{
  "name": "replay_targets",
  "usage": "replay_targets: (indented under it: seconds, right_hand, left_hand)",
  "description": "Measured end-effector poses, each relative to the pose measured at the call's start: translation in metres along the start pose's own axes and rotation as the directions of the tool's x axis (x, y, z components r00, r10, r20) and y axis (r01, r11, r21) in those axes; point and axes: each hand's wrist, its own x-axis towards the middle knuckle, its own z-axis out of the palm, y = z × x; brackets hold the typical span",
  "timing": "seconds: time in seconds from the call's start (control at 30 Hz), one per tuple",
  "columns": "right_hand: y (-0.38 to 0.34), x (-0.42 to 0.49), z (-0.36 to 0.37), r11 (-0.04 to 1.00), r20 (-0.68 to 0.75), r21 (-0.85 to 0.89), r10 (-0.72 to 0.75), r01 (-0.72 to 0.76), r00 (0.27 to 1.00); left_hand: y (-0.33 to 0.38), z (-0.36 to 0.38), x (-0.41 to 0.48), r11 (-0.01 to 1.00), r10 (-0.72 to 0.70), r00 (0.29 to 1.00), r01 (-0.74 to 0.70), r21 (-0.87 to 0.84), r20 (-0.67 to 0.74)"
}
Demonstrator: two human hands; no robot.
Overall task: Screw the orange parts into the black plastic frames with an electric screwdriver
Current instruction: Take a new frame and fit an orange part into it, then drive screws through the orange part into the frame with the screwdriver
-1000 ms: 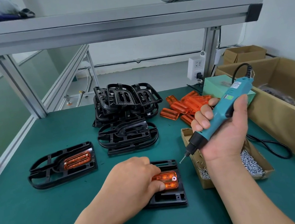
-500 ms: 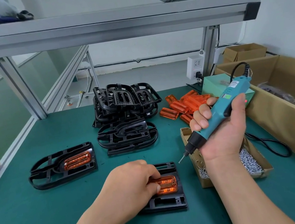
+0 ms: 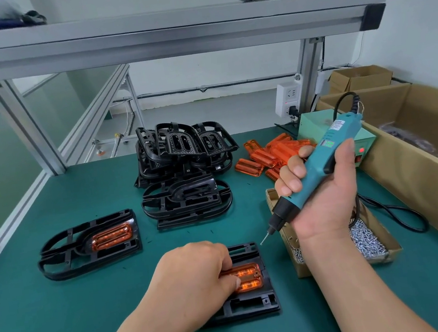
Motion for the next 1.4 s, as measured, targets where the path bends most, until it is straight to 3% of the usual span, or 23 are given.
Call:
replay_targets:
  seconds: [0.13,0.2,0.27,0.33,0.4,0.47,0.5,0.57,0.73,1.0,1.27,1.4]
  right_hand:
    - [0.001,0.0,0.0,1.0,0.0,-0.002,0.003,-0.003,1.0]
    - [0.0,0.0,0.0,1.0,-0.008,-0.002,0.001,-0.001,1.0]
    - [0.0,0.0,0.0,1.0,-0.016,0.0,0.001,-0.001,1.0]
    - [0.001,0.0,0.0,1.0,-0.016,0.007,0.003,-0.002,1.0]
    - [0.0,0.0,0.0,1.0,-0.017,0.01,0.003,-0.002,1.0]
    - [0.0,0.0,0.0,1.0,-0.018,0.012,0.005,-0.004,1.0]
    - [0.001,-0.001,0.001,1.0,-0.018,0.015,0.008,-0.008,1.0]
    - [0.001,-0.002,0.002,1.0,-0.019,0.02,0.014,-0.014,1.0]
    - [0.003,-0.004,0.005,1.0,-0.011,0.021,0.023,-0.023,1.0]
    - [0.004,-0.007,0.008,0.997,0.013,0.061,0.047,-0.047,0.999]
    - [0.004,-0.007,0.01,0.994,0.017,0.093,0.051,-0.052,0.999]
    - [0.002,-0.007,0.011,0.994,-0.002,0.106,0.04,-0.04,0.999]
  left_hand:
    - [-0.005,-0.002,-0.003,0.993,0.0,1.0,0.001,-0.117,0.007]
    - [-0.013,-0.006,-0.004,0.949,0.002,0.999,0.012,-0.315,0.043]
    - [-0.025,-0.008,-0.001,0.838,-0.037,0.999,0.048,-0.544,0.031]
    - [-0.037,-0.01,0.002,0.658,-0.145,0.989,0.102,-0.746,0.008]
    - [-0.042,-0.015,0.003,0.341,-0.18,0.98,0.145,-0.929,0.087]
    - [-0.044,-0.019,0.002,0.004,-0.108,0.984,0.144,-0.99,0.143]
    - [-0.044,-0.02,0.002,-0.104,-0.075,0.984,0.153,-0.983,0.161]
    - [-0.04,-0.021,0.001,-0.211,-0.035,0.978,0.193,-0.958,0.204]
    - [-0.024,-0.017,0.002,-0.24,-0.028,0.962,0.258,-0.936,0.272]
    - [-0.014,-0.012,0.002,-0.099,-0.012,0.967,0.252,-0.963,0.254]
    - [-0.012,-0.006,0.003,-0.244,0.081,0.951,0.309,-0.919,0.299]
    - [-0.012,-0.006,0.003,-0.218,0.109,0.943,0.332,-0.918,0.316]
